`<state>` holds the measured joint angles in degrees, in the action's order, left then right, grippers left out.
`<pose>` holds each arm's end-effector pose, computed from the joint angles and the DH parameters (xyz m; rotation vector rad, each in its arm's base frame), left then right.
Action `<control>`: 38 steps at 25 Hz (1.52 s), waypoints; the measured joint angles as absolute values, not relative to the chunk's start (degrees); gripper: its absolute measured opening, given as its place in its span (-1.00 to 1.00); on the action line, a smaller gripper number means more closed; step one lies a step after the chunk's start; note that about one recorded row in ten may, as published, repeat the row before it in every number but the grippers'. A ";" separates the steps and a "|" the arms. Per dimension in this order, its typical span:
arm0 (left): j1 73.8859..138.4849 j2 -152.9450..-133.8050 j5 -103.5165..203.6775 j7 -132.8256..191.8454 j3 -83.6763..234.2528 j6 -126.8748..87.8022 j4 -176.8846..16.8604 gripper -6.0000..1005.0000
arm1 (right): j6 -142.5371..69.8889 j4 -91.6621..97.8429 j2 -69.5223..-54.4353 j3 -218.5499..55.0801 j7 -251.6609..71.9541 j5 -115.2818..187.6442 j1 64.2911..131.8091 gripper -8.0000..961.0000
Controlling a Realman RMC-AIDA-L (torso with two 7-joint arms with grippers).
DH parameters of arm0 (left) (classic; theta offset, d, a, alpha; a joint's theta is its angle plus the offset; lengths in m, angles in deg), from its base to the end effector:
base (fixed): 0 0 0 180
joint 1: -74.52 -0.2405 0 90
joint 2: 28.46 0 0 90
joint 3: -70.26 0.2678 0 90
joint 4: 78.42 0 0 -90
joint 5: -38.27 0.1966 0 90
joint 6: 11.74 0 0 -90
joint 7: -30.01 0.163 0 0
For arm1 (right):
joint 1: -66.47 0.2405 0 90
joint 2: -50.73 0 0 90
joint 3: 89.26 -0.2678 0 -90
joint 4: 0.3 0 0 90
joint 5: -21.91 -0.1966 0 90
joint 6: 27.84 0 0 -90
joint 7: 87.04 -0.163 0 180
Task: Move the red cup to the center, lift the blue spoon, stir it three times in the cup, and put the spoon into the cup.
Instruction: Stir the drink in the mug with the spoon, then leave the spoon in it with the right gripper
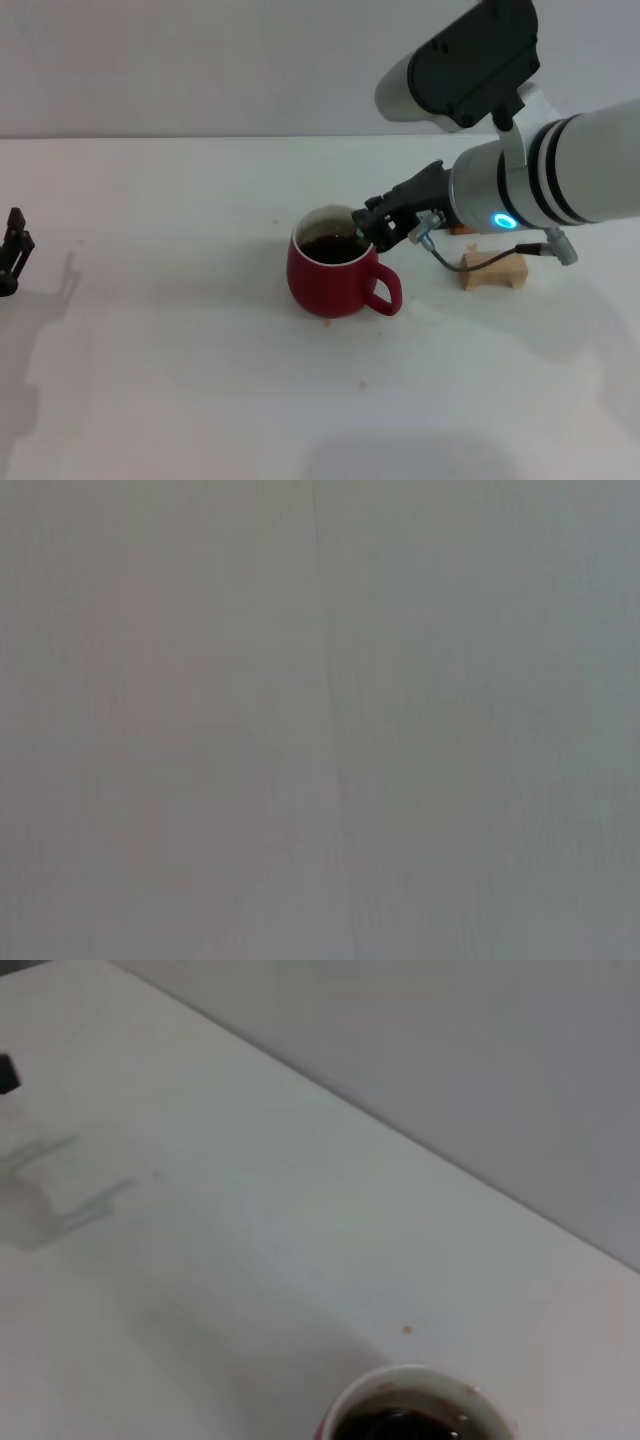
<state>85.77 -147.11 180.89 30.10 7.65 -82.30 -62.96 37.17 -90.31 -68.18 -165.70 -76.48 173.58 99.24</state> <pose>-0.3692 0.2843 0.0100 -1.4553 -0.4917 -0.5596 0.1090 0.3575 -0.0660 -2.4835 0.6554 -0.1031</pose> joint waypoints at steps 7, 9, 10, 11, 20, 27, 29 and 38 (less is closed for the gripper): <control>85.92 -147.11 180.83 30.10 7.86 -82.29 -62.96 0.66 | 37.58 -91.88 -68.36 -164.09 -76.46 173.32 99.19 -0.56; 85.93 -147.11 180.85 30.10 7.86 -82.29 -62.96 0.66 | 37.38 -91.63 -68.36 -163.87 -76.46 173.27 99.62 -0.56; 85.93 -147.11 180.86 30.10 7.86 -82.29 -62.96 0.66 | 36.99 -90.97 -68.36 -163.80 -76.46 173.12 100.18 -0.55; 85.94 -147.11 180.85 30.09 7.86 -82.30 -62.96 0.66 | 36.99 -90.97 -68.36 -163.80 -76.46 173.12 100.18 -0.55; 85.95 -147.11 180.58 30.08 7.85 -82.41 -62.90 0.66 | 34.39 -85.89 -68.24 -164.35 -76.41 172.20 103.14 -0.54; 85.94 -147.20 180.56 30.02 8.04 -82.41 -62.86 0.66 | 33.84 -84.54 -68.19 -166.05 -75.22 172.55 103.30 -0.54; 85.94 -147.20 180.55 30.00 8.35 -82.41 -62.86 0.66 | 34.10 -84.53 -68.16 -166.52 -75.09 172.61 103.01 -0.54; 85.94 -147.20 180.55 29.93 8.47 -82.40 -62.86 0.66 | 36.62 -86.81 -68.14 -166.16 -75.00 172.58 100.83 -0.53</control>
<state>85.94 -147.20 180.55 29.93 8.47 -82.40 -62.86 36.62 -86.81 -68.14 -166.16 -75.00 172.58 100.83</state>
